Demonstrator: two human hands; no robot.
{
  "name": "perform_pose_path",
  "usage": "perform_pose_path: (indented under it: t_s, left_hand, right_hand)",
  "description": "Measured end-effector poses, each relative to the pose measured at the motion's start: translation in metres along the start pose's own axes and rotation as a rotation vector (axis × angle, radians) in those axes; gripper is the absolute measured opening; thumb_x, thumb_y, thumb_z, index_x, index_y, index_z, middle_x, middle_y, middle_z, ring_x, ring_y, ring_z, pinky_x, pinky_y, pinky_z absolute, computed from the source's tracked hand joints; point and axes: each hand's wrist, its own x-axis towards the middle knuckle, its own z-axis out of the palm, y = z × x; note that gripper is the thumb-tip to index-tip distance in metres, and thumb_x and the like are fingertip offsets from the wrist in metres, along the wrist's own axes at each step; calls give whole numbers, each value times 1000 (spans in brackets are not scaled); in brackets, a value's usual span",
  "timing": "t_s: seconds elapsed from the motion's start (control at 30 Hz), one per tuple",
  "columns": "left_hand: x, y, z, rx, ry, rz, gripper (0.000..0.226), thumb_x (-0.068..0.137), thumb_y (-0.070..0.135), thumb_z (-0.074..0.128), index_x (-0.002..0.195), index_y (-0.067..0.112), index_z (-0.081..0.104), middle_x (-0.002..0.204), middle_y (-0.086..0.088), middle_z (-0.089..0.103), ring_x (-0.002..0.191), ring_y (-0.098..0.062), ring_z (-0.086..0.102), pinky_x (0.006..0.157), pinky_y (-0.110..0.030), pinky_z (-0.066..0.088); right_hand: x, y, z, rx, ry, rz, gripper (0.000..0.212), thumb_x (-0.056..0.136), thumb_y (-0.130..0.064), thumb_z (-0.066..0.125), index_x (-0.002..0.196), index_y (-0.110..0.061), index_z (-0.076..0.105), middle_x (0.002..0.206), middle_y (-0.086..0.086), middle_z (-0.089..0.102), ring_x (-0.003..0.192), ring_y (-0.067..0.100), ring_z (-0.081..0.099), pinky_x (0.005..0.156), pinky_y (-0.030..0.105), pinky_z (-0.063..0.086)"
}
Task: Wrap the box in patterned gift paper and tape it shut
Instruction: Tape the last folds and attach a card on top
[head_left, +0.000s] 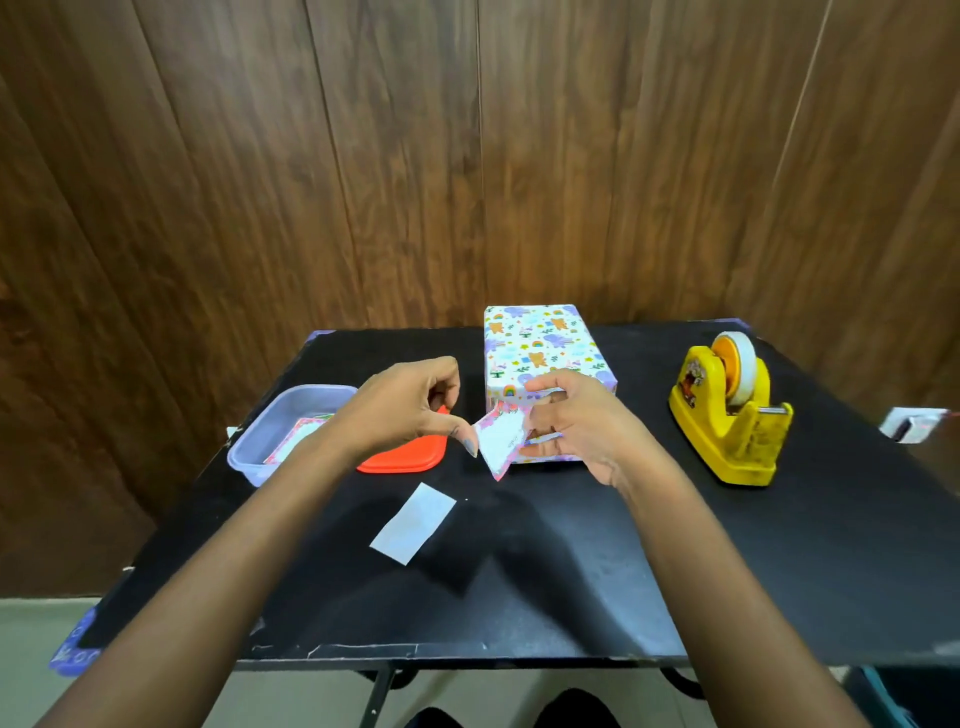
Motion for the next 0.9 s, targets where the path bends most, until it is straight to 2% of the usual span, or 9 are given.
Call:
perform_pose_path:
  t_s: [0.2,0.3,0.37,0.47,0.57,0.67,0.77,0.83,0.9]
  left_hand:
    - [7,-11,4,-85,53,-43,47,48,59,74,75,28,53,59,15,54,58,-7,44,61,-37,42]
    - [7,-14,3,-57,-52,-75,23,68,28,81,75,31,59,64,13,59,57,-3,51,65,-35,46]
    - [13,-2,0,-252,56,-73,14,83,14,69,83,26,61,70,7,63,57,-3,55,59,-27,46]
    - [34,34,-1,-517,121,-78,10,91,25,57,98,18,58,82,0,65,66,-5,58,60,-22,43]
    - [56,52,4,-291,-15,-60,13,85,24,67,91,13,62,73,2,64,60,0,55,63,-23,43]
    - [67,52,6,-291,3,-27,13,83,14,69,74,10,61,66,-2,62,60,-6,55,64,-25,44]
    - [75,53,14,-323,112,-14,22,86,20,66,69,9,60,65,-8,64,63,-15,58,64,-34,47]
    - [80,50,22,-370,255,-55,29,89,27,62,68,7,61,64,-8,64,63,-18,57,66,-42,51]
    - [84,50,29,-465,392,-111,31,91,27,60,67,6,61,65,-5,63,63,-17,57,64,-42,52]
  right_hand:
    - [4,0,-12,143,124,-168,33,81,15,58,104,-8,58,76,6,55,70,15,60,67,32,57]
    - [14,-6,-20,-91,223,-329,31,83,11,56,99,-15,57,82,6,59,75,17,60,58,23,53]
    - [20,-14,-26,-287,195,-418,35,82,9,59,101,-20,57,84,2,59,74,17,60,62,26,51]
    - [25,-27,-24,-528,58,-522,38,81,3,63,104,-26,55,79,-7,56,67,10,53,66,27,46]
    - [28,-35,-21,-713,41,-577,39,84,-4,65,113,-26,52,83,-8,54,64,4,48,57,16,39]
    - [30,-37,-25,-687,99,-542,48,81,-10,69,121,-24,47,87,-12,50,65,4,47,56,13,37]
    - [35,-30,-27,-586,250,-462,50,77,-17,75,118,-21,46,102,-5,51,76,6,52,60,19,41]
    - [37,-26,-29,-488,361,-325,42,78,-26,74,109,-16,49,100,-3,54,77,7,55,60,21,41]
    - [37,-20,-30,-225,293,-117,39,80,-29,73,107,-8,55,95,2,63,74,11,63,61,24,47]
